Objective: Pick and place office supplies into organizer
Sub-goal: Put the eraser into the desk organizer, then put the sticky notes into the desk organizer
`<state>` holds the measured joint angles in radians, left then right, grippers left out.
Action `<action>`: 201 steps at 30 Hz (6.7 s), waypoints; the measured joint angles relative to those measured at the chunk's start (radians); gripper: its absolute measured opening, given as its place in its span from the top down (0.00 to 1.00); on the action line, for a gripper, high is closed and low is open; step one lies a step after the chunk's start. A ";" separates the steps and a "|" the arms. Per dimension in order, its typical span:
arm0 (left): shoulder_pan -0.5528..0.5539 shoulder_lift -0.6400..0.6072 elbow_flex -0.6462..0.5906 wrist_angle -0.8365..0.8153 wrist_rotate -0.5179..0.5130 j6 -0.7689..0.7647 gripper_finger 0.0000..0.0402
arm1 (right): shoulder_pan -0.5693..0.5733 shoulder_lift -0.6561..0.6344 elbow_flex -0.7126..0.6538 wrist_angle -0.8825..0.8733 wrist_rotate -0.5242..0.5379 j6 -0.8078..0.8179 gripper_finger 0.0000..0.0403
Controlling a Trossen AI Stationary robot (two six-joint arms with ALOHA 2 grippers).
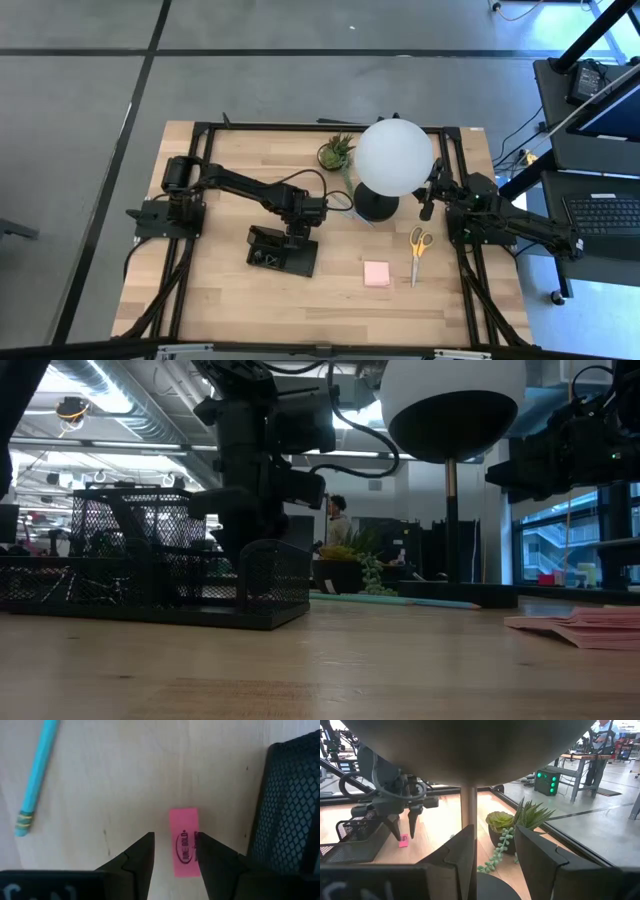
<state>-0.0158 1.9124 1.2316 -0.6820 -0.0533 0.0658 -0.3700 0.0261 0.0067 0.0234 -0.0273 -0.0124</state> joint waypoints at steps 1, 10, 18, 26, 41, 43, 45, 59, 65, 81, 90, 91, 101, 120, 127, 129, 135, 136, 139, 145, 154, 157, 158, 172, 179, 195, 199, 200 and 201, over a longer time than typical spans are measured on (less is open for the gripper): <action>-0.002 0.008 0.000 0.002 0.007 0.000 0.65 | 0.000 0.000 0.000 0.000 0.000 0.000 0.64; -0.003 0.028 0.002 0.004 -0.015 -0.020 0.65 | 0.000 0.000 0.000 0.000 0.000 0.000 0.64; -0.003 0.029 0.002 0.004 -0.023 -0.018 0.65 | 0.000 0.000 0.000 0.000 0.000 0.000 0.64; -0.012 0.030 0.002 0.007 -0.027 0.041 0.75 | 0.000 0.000 0.000 0.000 0.000 0.000 0.64; -0.015 0.031 0.047 -0.007 -0.051 0.054 0.84 | 0.000 0.000 0.000 0.000 0.000 0.000 0.64; -0.015 0.031 0.073 -0.046 -0.052 0.053 0.84 | 0.000 0.000 0.000 0.000 0.000 0.000 0.64; -0.016 0.031 0.108 -0.090 -0.050 0.053 0.85 | 0.000 0.000 0.000 0.000 0.000 0.000 0.64; -0.061 0.028 0.363 -0.425 -0.032 0.044 0.85 | 0.000 0.000 0.000 0.000 0.000 0.000 0.64; -0.121 0.028 0.419 -0.528 -0.032 -0.034 0.85 | 0.000 0.000 0.000 0.000 0.000 0.000 0.64; -0.320 0.026 0.430 -0.523 -0.030 -0.277 0.85 | 0.000 0.000 0.000 0.000 0.000 0.003 0.64; -0.394 0.026 0.344 -0.491 -0.035 -0.394 0.85 | 0.000 0.000 0.000 0.000 0.000 0.007 0.64; -0.398 0.026 0.337 -0.494 -0.035 -0.405 0.85 | 0.000 0.000 0.000 0.000 0.000 0.007 0.64; -0.422 -0.048 0.232 -0.467 -0.110 -0.469 0.85 | 0.000 0.000 0.000 0.000 0.000 0.011 0.64; -0.444 -0.191 -0.126 -0.271 -0.085 -0.644 0.85 | 0.000 0.000 0.000 0.000 0.000 0.011 0.64; -0.443 -0.186 -0.133 -0.197 -0.163 -0.643 0.81 | 0.000 0.000 0.000 0.000 0.000 0.011 0.64; -0.440 -0.183 -0.135 -0.188 -0.200 -0.654 0.79 | 0.000 0.000 0.000 0.000 0.000 0.011 0.64; -0.401 -0.182 -0.137 -0.178 -0.238 -0.744 0.73 | 0.000 0.000 0.000 0.000 0.000 0.011 0.64; -0.393 -0.182 -0.137 -0.177 -0.237 -0.762 0.73 | 0.000 0.000 0.000 0.000 0.000 0.011 0.64; -0.370 -0.182 -0.137 -0.177 -0.227 -0.823 0.72 | 0.000 0.000 0.000 0.000 0.000 0.011 0.64; -0.354 -0.182 -0.136 -0.168 -0.180 -0.885 0.73 | 0.000 0.000 0.000 0.000 0.000 0.007 0.64; -0.380 -0.183 -0.135 -0.110 -0.130 -0.946 0.73 | 0.000 0.000 0.000 0.000 0.000 0.005 0.64; -0.387 -0.184 -0.135 -0.084 -0.125 -0.946 0.72 | 0.000 0.000 0.000 0.000 0.000 0.004 0.64; -0.388 -0.184 -0.134 -0.083 -0.124 -0.945 0.72 | 0.000 0.000 0.000 0.000 0.000 0.004 0.64; -0.388 -0.382 -0.135 -0.089 -0.104 -0.765 0.73 | 0.000 0.000 0.000 0.008 0.000 0.009 0.64; -0.388 -0.504 -0.135 -0.059 -0.193 -0.698 0.75 | 0.000 0.000 0.000 0.023 0.000 0.009 0.64; -0.379 -0.488 -0.135 -0.036 -0.342 -0.447 0.77 | 0.000 0.000 0.000 0.026 -0.002 0.315 0.64; -0.332 -0.501 -0.135 -0.012 -0.329 -0.350 0.77 | 0.000 0.000 0.000 0.027 -0.002 0.350 0.64; -0.317 -0.507 -0.135 -0.011 -0.315 -0.329 0.77 | 0.000 0.000 0.000 0.027 -0.002 0.349 0.64; -0.301 -0.511 -0.135 -0.012 -0.299 -0.312 0.78 | 0.000 0.000 0.000 0.027 -0.002 0.349 0.64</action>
<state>-0.3168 1.4014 1.0969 -0.6936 -0.3521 -0.2465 -0.3698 0.0261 0.0063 0.0505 -0.0291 0.3365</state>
